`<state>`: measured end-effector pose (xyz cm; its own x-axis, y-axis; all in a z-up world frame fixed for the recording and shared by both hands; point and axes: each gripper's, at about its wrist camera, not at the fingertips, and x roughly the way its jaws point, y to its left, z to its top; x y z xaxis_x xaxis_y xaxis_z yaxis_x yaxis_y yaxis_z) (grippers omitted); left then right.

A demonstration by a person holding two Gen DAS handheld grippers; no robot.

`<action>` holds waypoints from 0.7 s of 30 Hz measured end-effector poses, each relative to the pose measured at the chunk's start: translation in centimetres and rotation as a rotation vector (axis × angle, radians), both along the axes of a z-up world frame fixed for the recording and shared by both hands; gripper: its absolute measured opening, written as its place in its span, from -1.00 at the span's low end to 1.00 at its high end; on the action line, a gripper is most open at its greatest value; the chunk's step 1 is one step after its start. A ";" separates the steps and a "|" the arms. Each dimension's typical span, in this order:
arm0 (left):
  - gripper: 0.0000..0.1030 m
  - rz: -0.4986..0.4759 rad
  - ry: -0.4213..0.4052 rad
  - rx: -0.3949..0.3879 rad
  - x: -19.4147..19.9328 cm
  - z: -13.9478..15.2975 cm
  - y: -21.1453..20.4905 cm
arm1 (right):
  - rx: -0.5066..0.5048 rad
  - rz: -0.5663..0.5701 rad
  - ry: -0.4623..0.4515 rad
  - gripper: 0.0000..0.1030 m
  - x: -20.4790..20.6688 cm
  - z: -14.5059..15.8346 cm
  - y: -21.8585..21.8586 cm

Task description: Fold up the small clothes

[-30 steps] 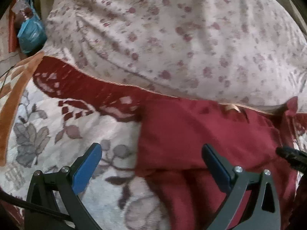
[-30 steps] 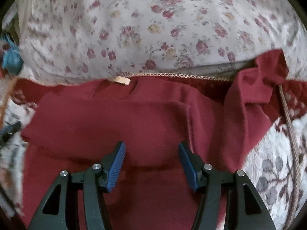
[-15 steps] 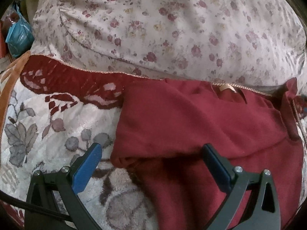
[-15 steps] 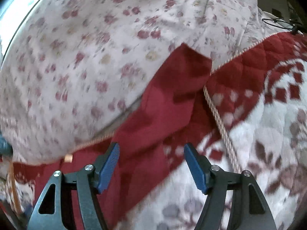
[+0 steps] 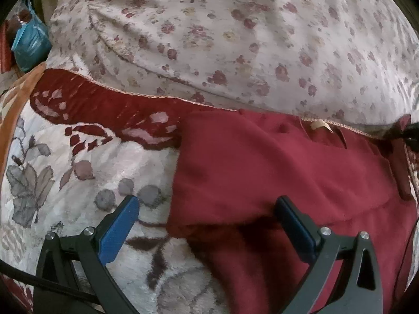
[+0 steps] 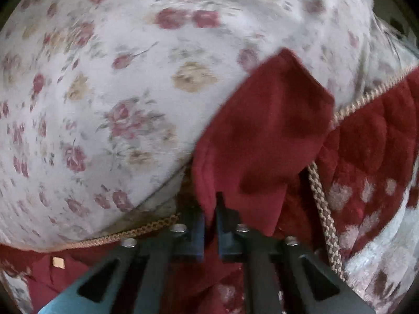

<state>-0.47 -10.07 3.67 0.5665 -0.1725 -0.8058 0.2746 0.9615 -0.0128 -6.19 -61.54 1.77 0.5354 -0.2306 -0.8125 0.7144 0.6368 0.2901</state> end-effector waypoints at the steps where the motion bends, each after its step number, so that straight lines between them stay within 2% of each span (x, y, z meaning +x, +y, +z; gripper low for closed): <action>1: 1.00 0.005 -0.002 -0.004 0.0 0.1 0.2 | 0.010 0.002 -0.030 -0.85 -0.5 0.4 0.1; 5: 1.00 0.032 -0.021 -0.029 0.0 0.9 1.0 | -0.014 0.076 -0.173 -0.85 -2.6 4.8 2.0; 8: 1.00 0.058 -0.028 -0.058 0.1 1.5 1.7 | -0.031 0.183 -0.253 -0.85 -3.5 8.9 4.9; 11: 1.00 0.089 -0.032 -0.089 0.2 1.9 2.7 | -0.068 0.348 -0.312 -0.85 -3.4 13.2 10.0; 15: 1.00 0.130 -0.040 -0.125 0.5 2.4 3.9 | -0.096 0.574 -0.336 -0.85 -1.9 16.4 17.3; 18: 1.00 0.157 -0.042 -0.148 0.6 2.7 4.7 | -0.079 0.728 -0.338 -0.85 -1.8 16.3 23.1; 21: 1.00 0.170 -0.033 -0.163 0.9 2.7 5.1 | -0.040 0.860 -0.312 -0.85 -0.6 13.7 28.5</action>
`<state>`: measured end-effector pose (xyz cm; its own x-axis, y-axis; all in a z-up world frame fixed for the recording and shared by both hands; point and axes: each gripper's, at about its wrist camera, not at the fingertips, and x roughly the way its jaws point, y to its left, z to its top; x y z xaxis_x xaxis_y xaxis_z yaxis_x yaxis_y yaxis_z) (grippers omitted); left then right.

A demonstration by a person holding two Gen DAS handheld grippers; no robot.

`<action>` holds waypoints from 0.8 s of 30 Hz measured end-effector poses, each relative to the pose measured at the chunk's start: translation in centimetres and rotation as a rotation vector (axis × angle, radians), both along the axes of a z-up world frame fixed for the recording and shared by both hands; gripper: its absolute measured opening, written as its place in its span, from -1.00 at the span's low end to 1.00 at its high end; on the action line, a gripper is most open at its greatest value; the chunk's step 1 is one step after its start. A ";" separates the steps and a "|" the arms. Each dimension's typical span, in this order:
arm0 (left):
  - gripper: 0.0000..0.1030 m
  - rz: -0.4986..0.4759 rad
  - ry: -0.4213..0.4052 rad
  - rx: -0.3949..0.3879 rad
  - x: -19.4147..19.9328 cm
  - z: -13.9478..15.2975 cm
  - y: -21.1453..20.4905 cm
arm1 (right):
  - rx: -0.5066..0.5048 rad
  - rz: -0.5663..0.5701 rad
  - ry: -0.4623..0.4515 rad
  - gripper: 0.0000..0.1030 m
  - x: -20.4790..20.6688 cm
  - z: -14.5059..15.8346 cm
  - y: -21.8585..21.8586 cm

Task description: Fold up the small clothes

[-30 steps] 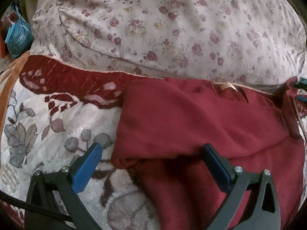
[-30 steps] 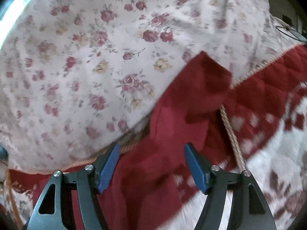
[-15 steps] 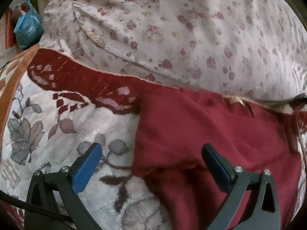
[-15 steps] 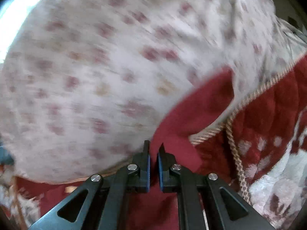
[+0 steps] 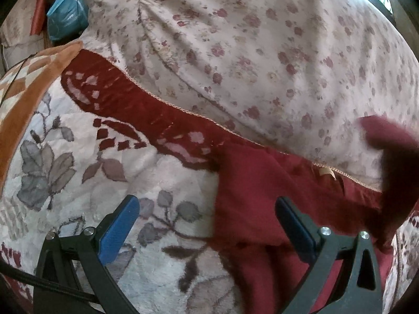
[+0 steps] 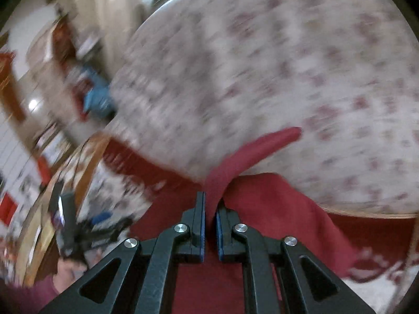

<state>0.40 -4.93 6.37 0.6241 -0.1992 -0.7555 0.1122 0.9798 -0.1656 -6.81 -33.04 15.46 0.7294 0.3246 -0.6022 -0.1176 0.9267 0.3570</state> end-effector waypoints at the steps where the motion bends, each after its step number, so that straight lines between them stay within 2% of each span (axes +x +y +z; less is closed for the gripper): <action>1: 1.00 -0.001 0.002 0.000 0.1 0.0 0.0 | -0.004 0.044 0.042 -0.84 0.5 -1.9 1.9; 3: 1.00 0.000 0.000 0.003 0.1 0.0 0.0 | -0.017 0.093 0.149 -0.81 2.0 -5.7 3.8; 4: 1.00 0.002 -0.001 0.000 0.1 0.0 0.0 | -0.036 0.110 0.238 -0.72 2.4 -8.3 4.9; 6: 1.00 0.004 -0.009 -0.001 0.2 0.2 0.3 | -0.080 0.109 0.313 -0.64 2.4 -10.5 5.6; 8: 1.00 0.013 -0.014 0.006 0.2 0.2 0.5 | -0.134 0.097 0.290 -0.60 1.9 -10.4 6.0; 9: 1.00 0.018 -0.012 0.010 0.2 0.1 0.6 | -0.153 0.092 0.267 -0.51 1.9 -9.8 6.2; 12: 1.00 0.022 0.019 0.019 0.4 -0.5 0.5 | -0.187 0.057 0.171 -0.05 2.1 -7.2 6.7; 14: 1.00 0.025 0.037 0.075 0.4 -1.1 0.2 | -0.211 0.056 0.139 -0.03 2.6 -6.3 7.5; 18: 1.00 0.002 0.078 0.155 0.6 -2.3 -0.6 | -0.231 0.095 0.142 -0.03 4.8 -6.8 10.1; 21: 1.00 -0.006 0.075 0.156 0.6 -2.2 -0.6 | -0.321 0.004 0.185 -0.03 6.2 -7.9 10.8; 22: 1.00 -0.006 0.071 0.142 0.5 -2.0 -0.5 | -0.306 -0.020 0.180 -0.03 6.5 -8.0 10.3; 24: 1.00 -0.005 0.061 0.103 0.5 -1.5 -0.3 | -0.197 -0.095 0.209 0.00 6.7 -8.6 7.2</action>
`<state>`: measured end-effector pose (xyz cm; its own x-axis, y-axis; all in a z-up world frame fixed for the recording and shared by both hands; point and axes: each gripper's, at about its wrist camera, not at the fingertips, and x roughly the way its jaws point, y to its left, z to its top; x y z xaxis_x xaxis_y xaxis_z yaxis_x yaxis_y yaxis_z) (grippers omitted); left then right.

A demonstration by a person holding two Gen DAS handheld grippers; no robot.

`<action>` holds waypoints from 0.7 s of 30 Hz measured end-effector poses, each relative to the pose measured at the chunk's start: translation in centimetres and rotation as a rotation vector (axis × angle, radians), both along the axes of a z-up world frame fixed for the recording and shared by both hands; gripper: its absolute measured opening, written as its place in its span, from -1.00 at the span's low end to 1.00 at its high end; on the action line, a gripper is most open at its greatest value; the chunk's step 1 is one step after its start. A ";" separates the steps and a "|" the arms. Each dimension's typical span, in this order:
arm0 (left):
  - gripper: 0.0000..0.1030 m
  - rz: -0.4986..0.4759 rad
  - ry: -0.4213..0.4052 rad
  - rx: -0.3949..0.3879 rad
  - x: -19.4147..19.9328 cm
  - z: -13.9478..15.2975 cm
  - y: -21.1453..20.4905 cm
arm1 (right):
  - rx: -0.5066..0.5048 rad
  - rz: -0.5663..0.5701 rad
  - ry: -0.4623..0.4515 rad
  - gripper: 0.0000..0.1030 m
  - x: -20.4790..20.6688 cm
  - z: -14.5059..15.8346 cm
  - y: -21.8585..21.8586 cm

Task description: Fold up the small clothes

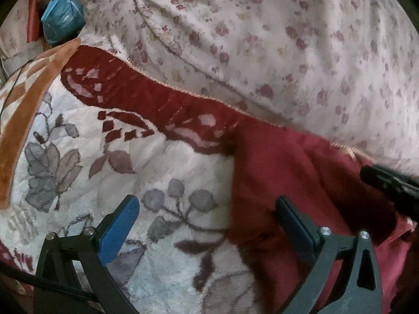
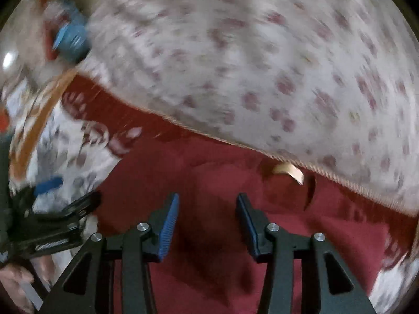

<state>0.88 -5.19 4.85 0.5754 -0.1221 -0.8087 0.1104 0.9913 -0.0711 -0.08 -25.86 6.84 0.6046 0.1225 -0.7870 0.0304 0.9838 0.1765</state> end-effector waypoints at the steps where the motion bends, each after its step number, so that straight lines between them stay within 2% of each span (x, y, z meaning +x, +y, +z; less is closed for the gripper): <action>1: 1.00 0.002 -0.004 -0.015 0.0 0.2 0.1 | 0.068 -0.058 0.005 0.07 -0.1 -0.4 -1.8; 4: 1.00 0.005 -0.016 -0.057 -0.1 0.6 0.2 | 0.256 -0.160 0.023 0.22 0.1 -1.8 -5.7; 7: 1.00 -0.012 -0.013 -0.092 0.0 0.8 0.1 | 0.419 -0.101 0.076 0.23 1.4 -3.7 -5.9; 8: 1.00 -0.019 -0.010 -0.112 0.0 0.9 0.3 | 0.469 -0.067 0.066 0.23 1.5 -3.8 -5.0; 9: 1.00 -0.020 -0.011 -0.129 0.1 1.1 0.4 | 0.468 -0.024 0.032 0.25 1.4 -3.1 -3.8; 12: 1.00 0.001 -0.020 -0.208 0.4 1.7 1.6 | 0.357 0.159 -0.088 0.25 -0.5 -0.3 0.6; 15: 1.00 0.009 -0.019 -0.267 0.7 2.0 2.4 | 0.306 0.295 -0.084 0.30 -2.8 -0.1 4.3; 18: 1.00 -0.013 -0.021 -0.284 0.5 2.2 2.1 | 0.273 0.315 -0.042 0.30 -4.6 -1.5 5.5; 21: 1.00 -0.045 -0.021 -0.262 0.2 2.2 1.4 | 0.299 0.248 -0.041 0.30 -6.6 -2.1 4.0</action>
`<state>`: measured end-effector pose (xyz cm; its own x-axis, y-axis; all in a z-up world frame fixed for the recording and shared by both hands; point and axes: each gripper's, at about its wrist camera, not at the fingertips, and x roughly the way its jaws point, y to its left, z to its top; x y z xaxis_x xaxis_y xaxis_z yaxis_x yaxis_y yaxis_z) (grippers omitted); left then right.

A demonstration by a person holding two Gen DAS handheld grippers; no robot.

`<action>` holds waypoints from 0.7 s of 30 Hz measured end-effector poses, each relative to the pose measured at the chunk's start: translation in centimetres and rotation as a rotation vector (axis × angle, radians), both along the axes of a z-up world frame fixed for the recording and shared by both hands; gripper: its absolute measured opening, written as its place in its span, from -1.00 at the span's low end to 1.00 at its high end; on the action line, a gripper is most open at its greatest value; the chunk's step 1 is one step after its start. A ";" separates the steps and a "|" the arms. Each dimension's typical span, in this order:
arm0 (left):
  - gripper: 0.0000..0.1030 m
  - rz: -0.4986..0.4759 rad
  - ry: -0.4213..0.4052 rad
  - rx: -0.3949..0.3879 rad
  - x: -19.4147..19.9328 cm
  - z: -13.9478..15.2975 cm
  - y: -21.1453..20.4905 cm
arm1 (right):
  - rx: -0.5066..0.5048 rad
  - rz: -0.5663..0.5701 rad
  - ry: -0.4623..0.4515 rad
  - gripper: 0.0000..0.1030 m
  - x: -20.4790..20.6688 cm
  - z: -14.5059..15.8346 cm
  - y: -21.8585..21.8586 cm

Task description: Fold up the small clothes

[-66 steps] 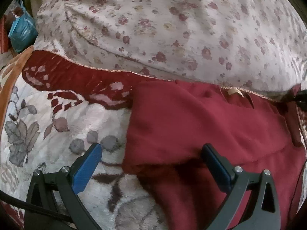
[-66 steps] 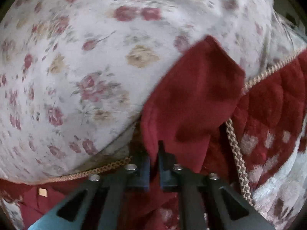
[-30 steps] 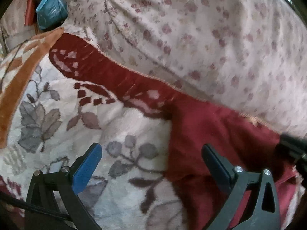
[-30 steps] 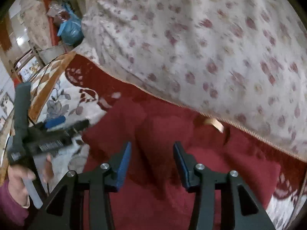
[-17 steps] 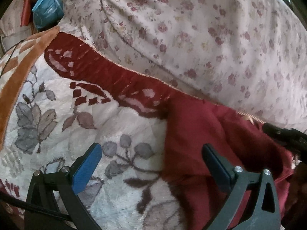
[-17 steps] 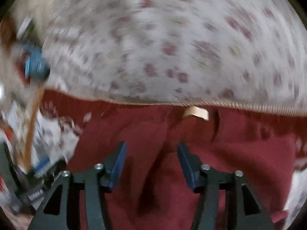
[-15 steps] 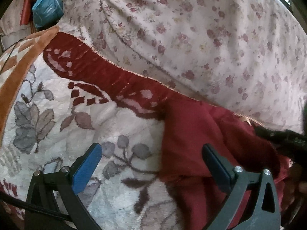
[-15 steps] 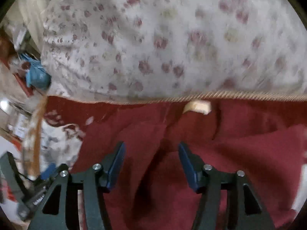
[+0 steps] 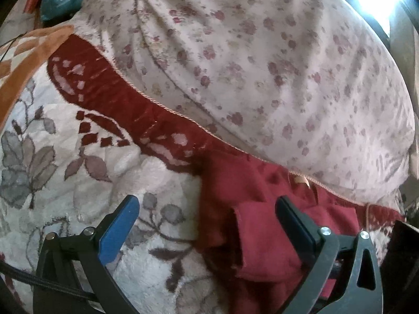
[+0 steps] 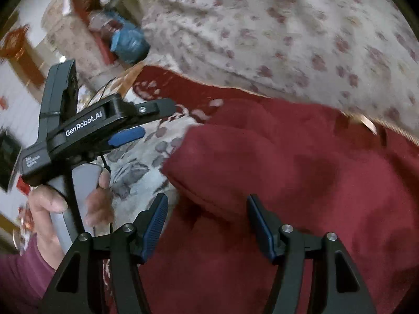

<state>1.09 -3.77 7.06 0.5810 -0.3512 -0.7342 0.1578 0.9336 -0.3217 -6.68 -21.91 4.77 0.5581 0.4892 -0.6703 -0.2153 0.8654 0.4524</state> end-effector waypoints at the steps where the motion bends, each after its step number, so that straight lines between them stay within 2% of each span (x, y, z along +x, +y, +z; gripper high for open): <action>1: 1.00 -0.012 0.005 0.011 -0.1 -0.1 -0.3 | 0.011 -0.014 0.000 0.30 -0.7 0.2 -0.7; 3: 0.99 -0.036 0.026 0.023 -0.2 -0.4 -0.6 | 0.001 -0.033 -0.003 0.32 -2.2 0.7 -2.3; 5: 0.79 -0.075 0.062 0.045 -0.6 -0.8 -1.3 | -0.037 -0.063 -0.008 0.36 -3.3 1.0 -3.5; 6: 0.56 -0.096 0.075 0.058 -0.8 -1.0 -1.6 | -0.047 -0.075 -0.010 0.40 -3.7 1.1 -3.8; 7: 0.44 -0.128 0.086 0.085 -1.1 -1.2 -2.2 | -0.051 -0.097 -0.011 0.44 -4.5 1.2 -4.8; 10: 0.40 -0.156 0.079 0.152 -1.6 -1.8 -3.6 | -0.028 -0.167 0.009 0.47 -6.6 1.0 -7.8; 15: 0.27 -0.185 0.049 0.179 -1.6 -2.0 -5.3 | 0.021 -0.279 0.036 0.47 -9.1 0.5 -11.6; 17: 0.04 -0.183 0.029 0.235 -1.7 -2.3 -5.9 | 0.022 -0.305 0.027 0.47 -10.2 0.7 -12.7; 18: -0.31 -0.177 0.021 0.254 -1.7 -2.3 -6.1 | 0.017 -0.315 0.023 0.47 -10.5 0.9 -13.0; 19: -0.52 -0.166 0.014 0.264 -1.6 -2.2 -6.2 | 0.007 -0.334 0.014 0.47 -10.9 1.2 -13.7; 20: -0.54 -0.155 0.008 0.243 -1.6 -1.9 -5.9 | -0.001 -0.353 0.005 0.47 -11.3 1.5 -14.2; 21: -0.64 -0.149 0.002 0.222 -1.4 -1.5 -5.7 | -0.006 -0.368 -0.001 0.47 -11.5 1.7 -14.7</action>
